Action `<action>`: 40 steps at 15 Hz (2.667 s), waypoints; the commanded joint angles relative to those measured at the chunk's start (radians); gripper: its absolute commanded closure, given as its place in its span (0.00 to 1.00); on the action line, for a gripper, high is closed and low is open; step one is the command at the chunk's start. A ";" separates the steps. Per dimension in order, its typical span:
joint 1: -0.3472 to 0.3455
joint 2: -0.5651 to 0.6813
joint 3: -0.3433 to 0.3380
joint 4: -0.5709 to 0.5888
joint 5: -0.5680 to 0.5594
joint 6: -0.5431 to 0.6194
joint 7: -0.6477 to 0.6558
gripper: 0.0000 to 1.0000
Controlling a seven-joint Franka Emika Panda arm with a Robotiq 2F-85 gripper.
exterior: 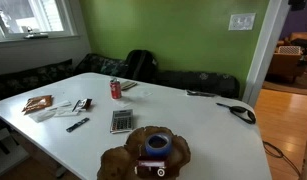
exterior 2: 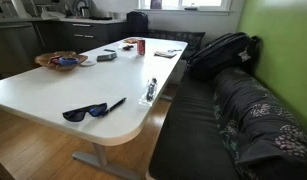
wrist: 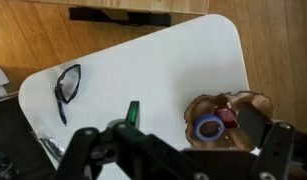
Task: Place the sunglasses next to the packet
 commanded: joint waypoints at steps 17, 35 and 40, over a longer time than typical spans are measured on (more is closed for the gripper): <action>-0.012 0.000 0.008 0.003 0.004 -0.004 -0.005 0.00; 0.023 -0.028 -0.047 -0.025 0.029 0.012 -0.163 0.00; -0.043 0.003 -0.040 -0.031 -0.152 -0.002 -0.204 0.00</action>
